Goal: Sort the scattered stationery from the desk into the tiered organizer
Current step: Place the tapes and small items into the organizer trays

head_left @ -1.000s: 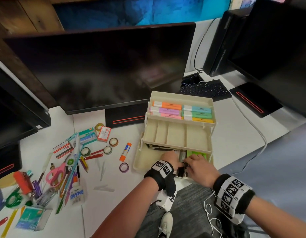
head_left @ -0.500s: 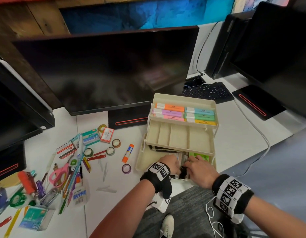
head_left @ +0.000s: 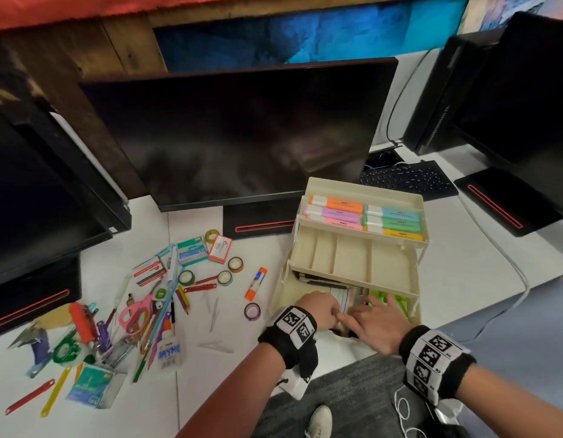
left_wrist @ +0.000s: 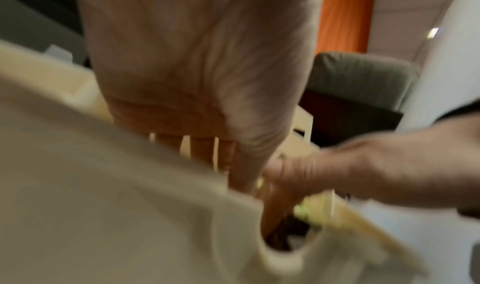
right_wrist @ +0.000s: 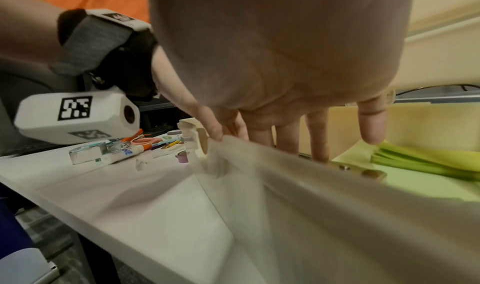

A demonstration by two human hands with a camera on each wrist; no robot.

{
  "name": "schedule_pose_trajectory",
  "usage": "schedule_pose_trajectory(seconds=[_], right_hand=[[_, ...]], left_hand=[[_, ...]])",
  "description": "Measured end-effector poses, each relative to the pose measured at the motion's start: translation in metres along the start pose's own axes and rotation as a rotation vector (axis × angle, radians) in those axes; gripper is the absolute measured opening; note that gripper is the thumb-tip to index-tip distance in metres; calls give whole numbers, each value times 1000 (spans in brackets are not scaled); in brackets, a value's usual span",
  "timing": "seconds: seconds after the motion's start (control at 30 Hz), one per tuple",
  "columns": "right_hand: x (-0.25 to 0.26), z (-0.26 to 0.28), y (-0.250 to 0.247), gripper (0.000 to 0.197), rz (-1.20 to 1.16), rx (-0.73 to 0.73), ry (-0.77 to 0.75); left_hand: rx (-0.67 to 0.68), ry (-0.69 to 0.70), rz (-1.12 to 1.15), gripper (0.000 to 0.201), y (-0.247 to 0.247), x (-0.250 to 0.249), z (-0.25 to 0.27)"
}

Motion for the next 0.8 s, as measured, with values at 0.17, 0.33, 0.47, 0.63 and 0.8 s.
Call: schedule_pose_trajectory(seconds=[0.17, 0.33, 0.47, 0.63, 0.8], right_hand=[[0, -1, -1, 122, -46, 18, 4], [8, 3, -13, 65, -111, -38, -9], [19, 3, -18, 33, -172, -147, -25], [37, -6, -18, 29, -285, -268, -105], [39, -7, -20, 31, -281, -279, -75]], left_hand=[[-199, 98, 332, 19, -39, 21, 34], [-537, -77, 821, 20, -73, 94, 52], [-688, -428, 714, 20, -79, 167, 38], [-455, -468, 314, 29, -63, 170, 8], [-354, -538, 52, 35, -48, 145, -13]])
Point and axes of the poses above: each hand's wrist, its own z-axis away from the middle knuckle, its own y-axis out of the palm, x = y × z, the point moved 4 cm from there along -z, towards the middle knuckle, and after that the axes turned 15 degrees about -y, right-handed, at the moved point
